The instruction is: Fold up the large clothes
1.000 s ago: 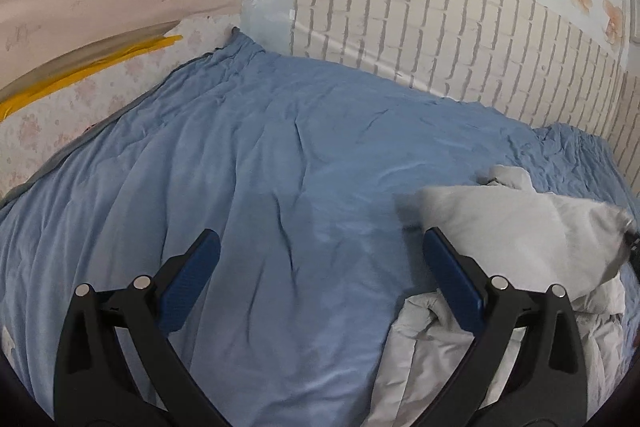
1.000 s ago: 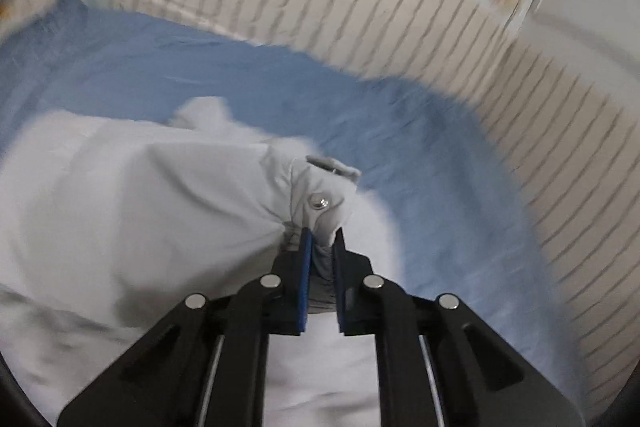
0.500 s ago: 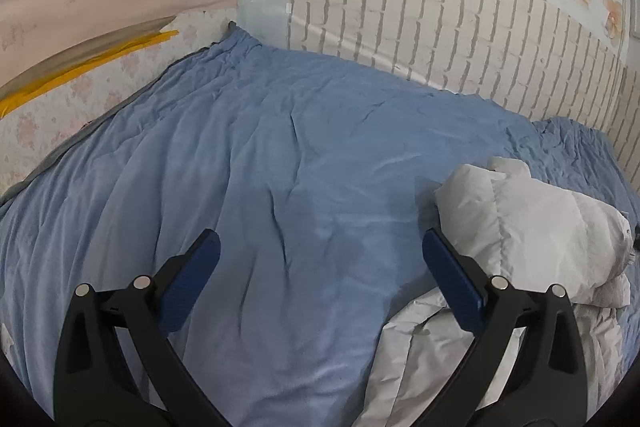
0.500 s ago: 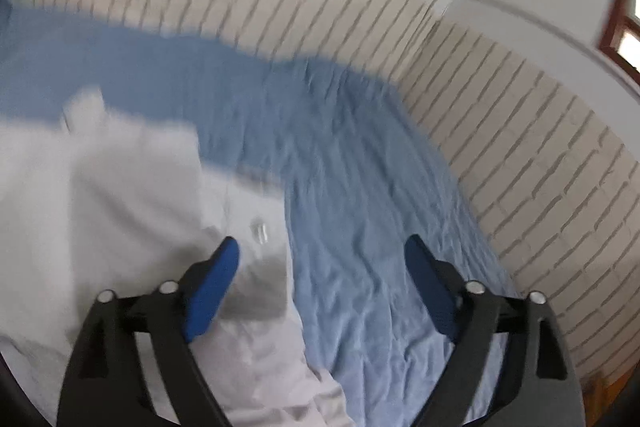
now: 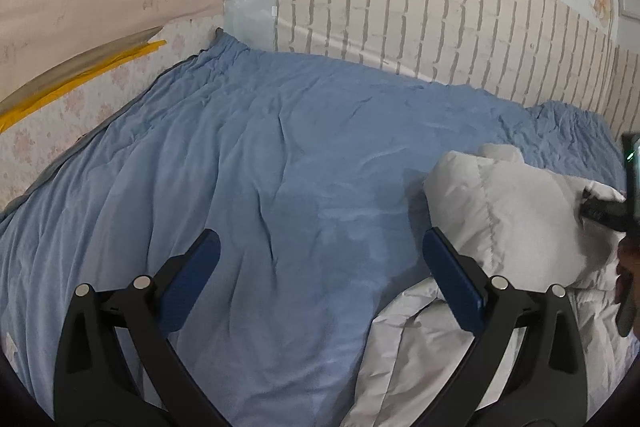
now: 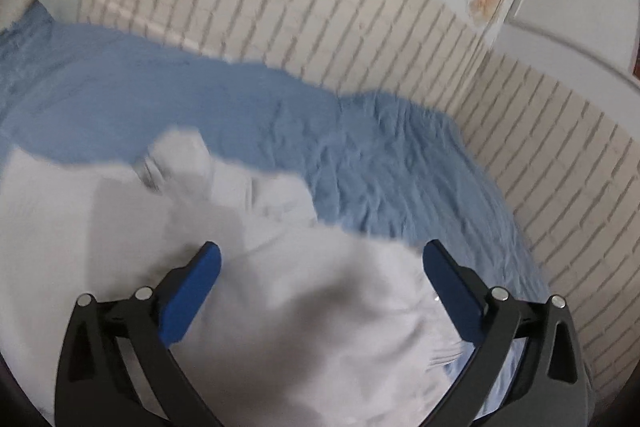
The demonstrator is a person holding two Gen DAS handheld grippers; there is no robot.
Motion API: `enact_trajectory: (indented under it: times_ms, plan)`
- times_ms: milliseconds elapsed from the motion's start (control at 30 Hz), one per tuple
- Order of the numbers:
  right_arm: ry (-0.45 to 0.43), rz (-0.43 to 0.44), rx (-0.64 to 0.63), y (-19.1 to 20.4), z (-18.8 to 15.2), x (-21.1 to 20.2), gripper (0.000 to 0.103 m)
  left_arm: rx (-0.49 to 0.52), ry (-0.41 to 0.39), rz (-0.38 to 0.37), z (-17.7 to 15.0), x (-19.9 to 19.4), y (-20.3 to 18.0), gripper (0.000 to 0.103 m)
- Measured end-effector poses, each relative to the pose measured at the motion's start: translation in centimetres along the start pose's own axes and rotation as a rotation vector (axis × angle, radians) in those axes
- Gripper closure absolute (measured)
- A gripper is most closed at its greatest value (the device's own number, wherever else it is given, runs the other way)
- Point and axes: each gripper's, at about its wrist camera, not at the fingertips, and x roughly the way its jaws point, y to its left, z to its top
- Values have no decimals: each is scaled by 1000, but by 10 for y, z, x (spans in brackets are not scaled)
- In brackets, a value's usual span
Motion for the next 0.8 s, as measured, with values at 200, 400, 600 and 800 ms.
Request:
enact_trajectory:
  times_ms: [200,400,600,800]
  plan:
    - [124,64,28,11,-23,55,1,26,29,-57,-5,7,-15,3]
    - [232,171,113,-2,-17,66,1,45,17,-64,-4,2,-19,3]
    - [78,312,254,0,14,3,2,-5,33,-73,-3,5,-14,3]
    - [65,528,94,92,4,-28,2,1,38,-82,-2,9,-15,3]
